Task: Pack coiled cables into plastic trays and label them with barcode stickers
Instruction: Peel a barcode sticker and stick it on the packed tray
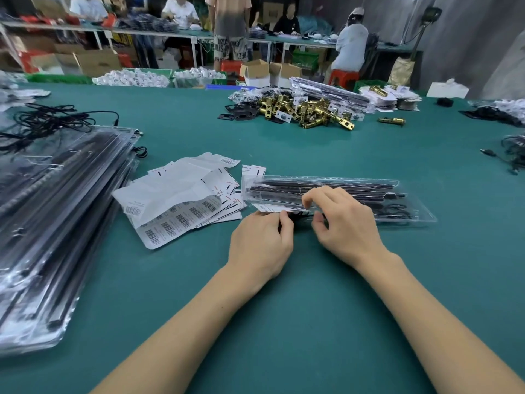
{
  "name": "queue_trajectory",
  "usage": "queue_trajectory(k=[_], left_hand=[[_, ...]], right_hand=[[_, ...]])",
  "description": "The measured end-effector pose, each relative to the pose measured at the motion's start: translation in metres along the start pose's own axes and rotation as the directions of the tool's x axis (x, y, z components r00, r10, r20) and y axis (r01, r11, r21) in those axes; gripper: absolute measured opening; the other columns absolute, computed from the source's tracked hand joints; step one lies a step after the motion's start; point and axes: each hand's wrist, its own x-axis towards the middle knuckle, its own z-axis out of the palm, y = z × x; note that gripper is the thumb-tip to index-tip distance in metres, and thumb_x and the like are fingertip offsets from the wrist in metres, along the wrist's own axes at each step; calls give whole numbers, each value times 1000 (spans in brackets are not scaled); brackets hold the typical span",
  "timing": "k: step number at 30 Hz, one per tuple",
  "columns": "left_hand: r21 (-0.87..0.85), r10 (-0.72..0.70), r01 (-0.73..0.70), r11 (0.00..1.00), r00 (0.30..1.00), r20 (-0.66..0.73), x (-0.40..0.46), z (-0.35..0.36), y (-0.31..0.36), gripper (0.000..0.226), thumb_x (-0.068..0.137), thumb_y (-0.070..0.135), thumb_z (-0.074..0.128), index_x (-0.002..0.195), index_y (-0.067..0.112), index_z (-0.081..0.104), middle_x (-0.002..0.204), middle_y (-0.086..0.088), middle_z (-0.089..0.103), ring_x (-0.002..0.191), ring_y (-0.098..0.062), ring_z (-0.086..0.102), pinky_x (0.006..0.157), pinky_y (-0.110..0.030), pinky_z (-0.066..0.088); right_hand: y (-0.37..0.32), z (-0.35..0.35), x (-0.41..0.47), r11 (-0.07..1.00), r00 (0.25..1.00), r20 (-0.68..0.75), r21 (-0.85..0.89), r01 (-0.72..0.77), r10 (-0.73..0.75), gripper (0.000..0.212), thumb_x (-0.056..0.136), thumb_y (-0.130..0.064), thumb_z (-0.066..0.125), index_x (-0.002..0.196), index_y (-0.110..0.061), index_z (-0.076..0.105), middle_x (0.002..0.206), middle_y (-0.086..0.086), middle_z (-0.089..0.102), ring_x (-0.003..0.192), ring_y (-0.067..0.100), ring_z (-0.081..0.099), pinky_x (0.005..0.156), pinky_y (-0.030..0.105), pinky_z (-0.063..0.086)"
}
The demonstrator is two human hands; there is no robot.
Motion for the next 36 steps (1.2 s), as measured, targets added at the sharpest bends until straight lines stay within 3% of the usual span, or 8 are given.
queue_trajectory(k=[5, 8, 15, 18, 21, 25, 33, 36], left_hand=[[10, -32, 32, 999, 999, -28, 2, 2, 0, 49, 103, 38, 32, 58, 18, 33, 64, 4, 48, 69, -23, 41, 59, -34, 28], [32, -12, 13, 999, 999, -36, 2, 3, 0, 48, 104, 38, 31, 59, 21, 33, 69, 7, 47, 71, -21, 39, 60, -33, 26], [56, 89, -87, 995, 995, -34, -1, 3, -5, 35, 103, 37, 38, 81, 21, 61, 90, 8, 67, 91, -18, 55, 64, -30, 29], [90, 120, -118, 989, 993, -17, -3, 2, -5, 32, 101, 40, 41, 96, 25, 69, 101, 6, 70, 100, -19, 58, 68, -30, 34], [93, 124, -124, 988, 992, 13, -4, 2, -5, 31, 101, 41, 41, 107, 27, 68, 110, 7, 70, 105, -21, 58, 74, -30, 39], [115, 119, -123, 986, 992, 41, -4, 1, -6, 33, 102, 43, 38, 118, 30, 64, 119, 9, 67, 110, -21, 57, 78, -32, 42], [167, 180, -191, 967, 981, 78, -3, 0, -2, 32, 101, 39, 41, 128, 32, 58, 127, 8, 64, 111, -23, 57, 85, -33, 41], [227, 174, -196, 954, 978, 111, -2, 0, -3, 32, 103, 40, 37, 118, 27, 61, 117, 4, 67, 107, -24, 57, 83, -33, 37]], right_hand=[[4, 4, -5, 995, 997, -62, 79, 57, -53, 30, 80, 2, 64, 94, -23, 70, 105, -13, 69, 101, 19, 64, 59, 37, 56], [1, 5, -4, 990, 996, -65, 119, 75, -67, 13, 81, -11, 72, 89, -21, 71, 113, -10, 71, 105, 19, 65, 70, 37, 58], [-4, 4, -7, 1000, 971, -237, 8, -19, 20, 9, 80, -26, 82, 76, -25, 75, 100, -11, 76, 92, 17, 69, 56, 26, 52], [-6, 4, -3, 997, 979, -199, -43, -56, 47, 18, 74, -25, 82, 85, -21, 67, 83, -12, 70, 81, 18, 66, 49, 27, 47], [-8, 4, 4, 998, 994, -109, -62, -20, 13, 27, 72, -21, 81, 96, -22, 69, 85, -12, 71, 79, 20, 66, 50, 30, 50], [-4, 0, 14, 996, 997, 18, -56, 72, -71, 19, 77, -19, 75, 95, -23, 70, 88, -9, 71, 81, 24, 66, 55, 33, 50], [-13, 7, 7, 991, 997, -52, -124, 44, -51, 21, 68, -10, 73, 84, -19, 65, 81, -6, 63, 76, 22, 61, 46, 25, 39], [-15, 8, 12, 989, 1000, -17, -149, -13, 11, 17, 71, -14, 71, 82, -21, 60, 79, -4, 58, 79, 22, 57, 50, 25, 33]])
